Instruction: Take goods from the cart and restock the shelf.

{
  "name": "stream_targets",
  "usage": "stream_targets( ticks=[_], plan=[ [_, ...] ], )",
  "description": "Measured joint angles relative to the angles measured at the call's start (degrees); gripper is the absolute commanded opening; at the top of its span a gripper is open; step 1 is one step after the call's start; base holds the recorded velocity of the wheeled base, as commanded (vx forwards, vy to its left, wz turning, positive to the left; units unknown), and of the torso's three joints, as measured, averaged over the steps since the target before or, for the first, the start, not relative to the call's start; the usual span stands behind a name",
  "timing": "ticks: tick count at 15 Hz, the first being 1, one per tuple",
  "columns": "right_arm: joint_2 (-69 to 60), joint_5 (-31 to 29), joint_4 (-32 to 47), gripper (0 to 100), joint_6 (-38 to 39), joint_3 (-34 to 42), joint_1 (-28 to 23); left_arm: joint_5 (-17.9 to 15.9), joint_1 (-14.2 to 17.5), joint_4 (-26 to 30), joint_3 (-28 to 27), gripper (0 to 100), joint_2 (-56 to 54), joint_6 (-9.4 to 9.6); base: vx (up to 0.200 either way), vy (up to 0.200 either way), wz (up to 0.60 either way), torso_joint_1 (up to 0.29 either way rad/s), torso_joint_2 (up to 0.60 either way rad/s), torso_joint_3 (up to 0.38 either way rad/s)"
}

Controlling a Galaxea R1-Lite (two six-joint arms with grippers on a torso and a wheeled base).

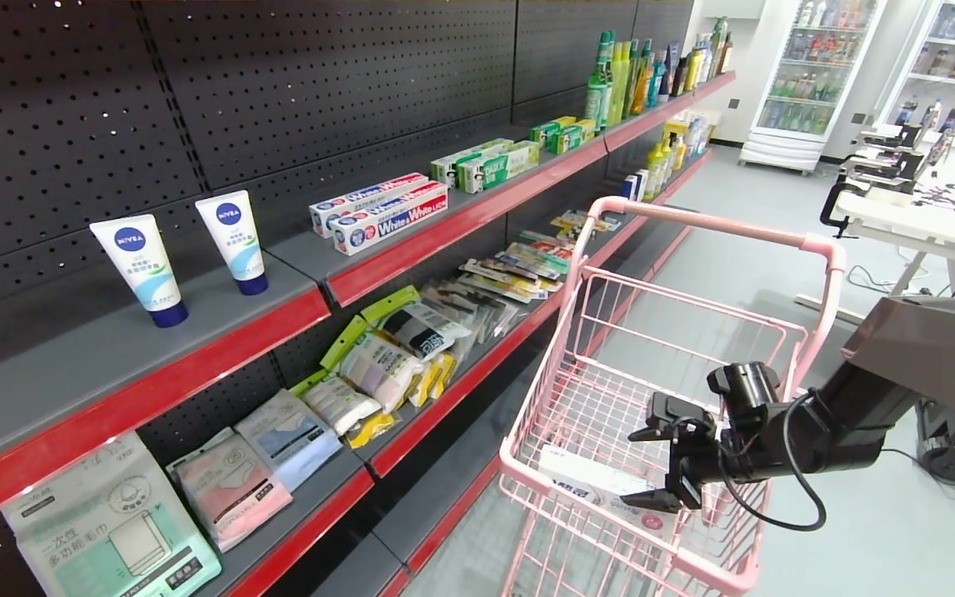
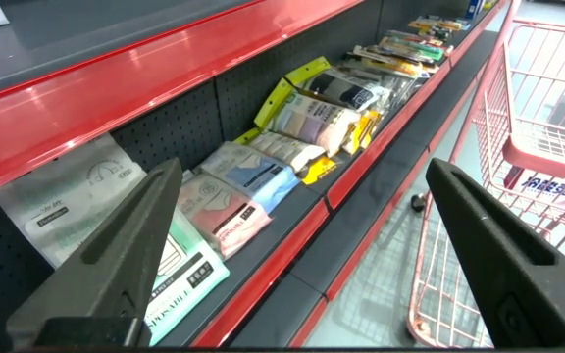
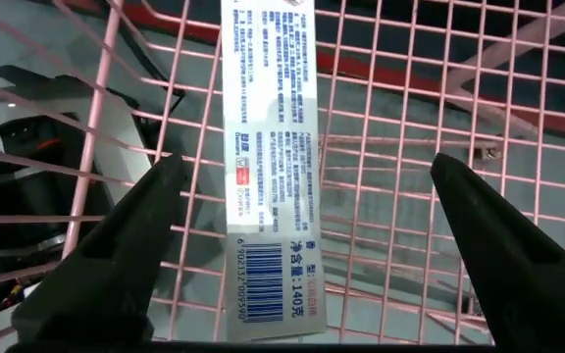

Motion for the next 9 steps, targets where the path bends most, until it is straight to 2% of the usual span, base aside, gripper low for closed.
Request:
stream_targets(
  ticks=[9],
  plan=[
    [3.72, -3.23, -0.09, 100, -0.22, -1.65, -1.33, 0.00, -0.04, 0.00, 0.00, 100, 0.00, 0.02, 0.000, 0.000, 0.00, 0.000, 0.00, 0.000]
  ],
)
